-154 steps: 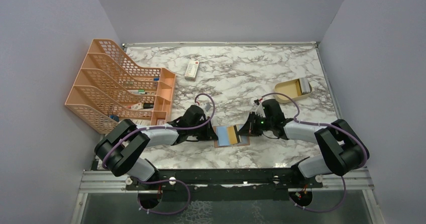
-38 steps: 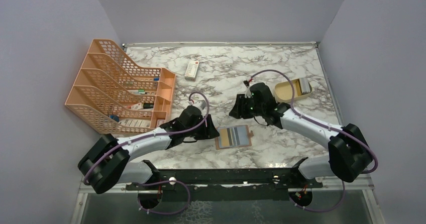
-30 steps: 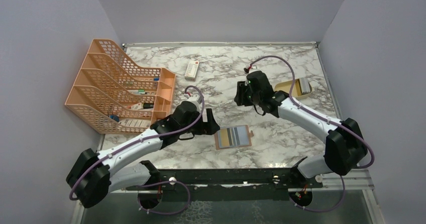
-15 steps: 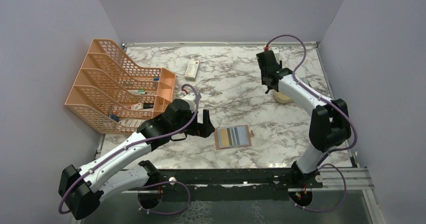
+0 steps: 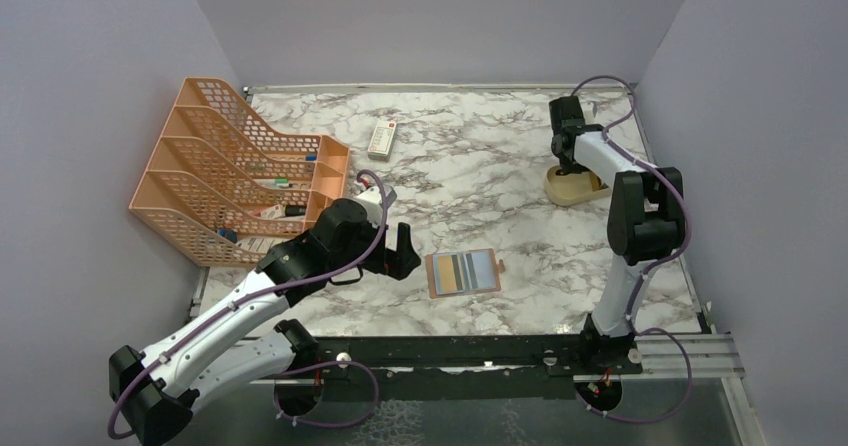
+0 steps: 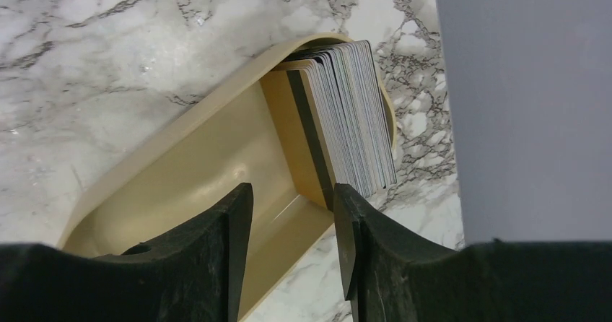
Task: Put the credit cards into the card holder
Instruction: Pick up the credit card from the storage box.
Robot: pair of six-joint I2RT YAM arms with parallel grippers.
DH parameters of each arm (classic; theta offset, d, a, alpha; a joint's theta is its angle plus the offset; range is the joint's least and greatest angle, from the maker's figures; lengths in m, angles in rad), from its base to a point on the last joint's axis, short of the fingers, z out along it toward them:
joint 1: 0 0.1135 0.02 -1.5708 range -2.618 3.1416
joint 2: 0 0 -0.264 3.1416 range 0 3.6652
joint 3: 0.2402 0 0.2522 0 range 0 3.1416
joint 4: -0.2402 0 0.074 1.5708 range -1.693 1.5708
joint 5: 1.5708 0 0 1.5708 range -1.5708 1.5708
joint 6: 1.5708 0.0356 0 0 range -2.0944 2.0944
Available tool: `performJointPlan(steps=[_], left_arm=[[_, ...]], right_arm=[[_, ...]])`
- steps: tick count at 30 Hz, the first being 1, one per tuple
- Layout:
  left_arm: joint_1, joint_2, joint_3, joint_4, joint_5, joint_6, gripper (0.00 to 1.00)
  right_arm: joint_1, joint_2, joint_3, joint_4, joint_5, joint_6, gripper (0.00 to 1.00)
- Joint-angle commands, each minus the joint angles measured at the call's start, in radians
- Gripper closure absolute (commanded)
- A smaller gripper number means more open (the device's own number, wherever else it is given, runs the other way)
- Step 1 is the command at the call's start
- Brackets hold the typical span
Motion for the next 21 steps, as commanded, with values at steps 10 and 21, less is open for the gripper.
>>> performJointPlan(steps=[10, 21], left_arm=[[-0.001, -0.057, 0.014, -0.014, -0.055, 0.014, 0.01], [-0.001, -0.066, 0.011, -0.016, -0.076, 0.006, 0.01]], right_arm=[[-0.031, 0.059, 0.065, 0.008, 0.103, -0.087, 0.49], [-0.062, 0.098, 0.065, 0.030, 0.075, -0.111, 0.50]])
